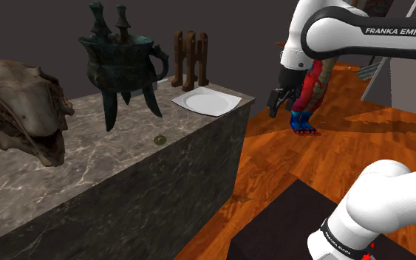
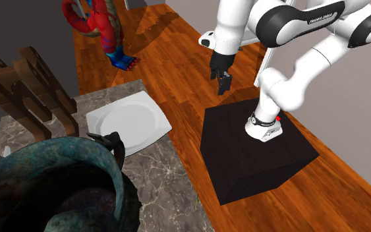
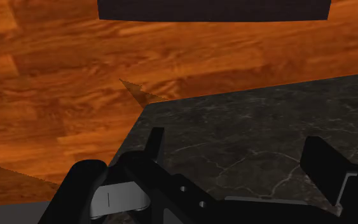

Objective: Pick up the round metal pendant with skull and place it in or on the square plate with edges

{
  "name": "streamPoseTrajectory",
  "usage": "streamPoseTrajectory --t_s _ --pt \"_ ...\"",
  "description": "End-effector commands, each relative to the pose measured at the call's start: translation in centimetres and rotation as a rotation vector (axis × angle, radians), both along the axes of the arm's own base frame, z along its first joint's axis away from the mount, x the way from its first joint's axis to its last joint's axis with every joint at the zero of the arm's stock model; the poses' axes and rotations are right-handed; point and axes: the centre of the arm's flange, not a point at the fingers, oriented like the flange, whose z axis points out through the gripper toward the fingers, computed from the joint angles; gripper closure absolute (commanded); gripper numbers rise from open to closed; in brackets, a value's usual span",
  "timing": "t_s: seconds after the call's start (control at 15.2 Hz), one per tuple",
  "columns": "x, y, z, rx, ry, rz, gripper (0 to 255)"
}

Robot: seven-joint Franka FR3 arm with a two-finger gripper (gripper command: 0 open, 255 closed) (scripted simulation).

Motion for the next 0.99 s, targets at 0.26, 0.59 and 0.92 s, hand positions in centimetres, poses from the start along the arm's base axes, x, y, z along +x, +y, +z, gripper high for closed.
streamPoseTrajectory --t_s 0.26,0.59,0.92 --pt "0.3 4.9 -1.5 -0.007 -0.096 -0.006 0" --pt "1.0 11.0 -3.3 -0.017 -0.216 -0.014 0" --pt "1.9 17.1 -5.1 -0.026 -0.337 -0.022 0"
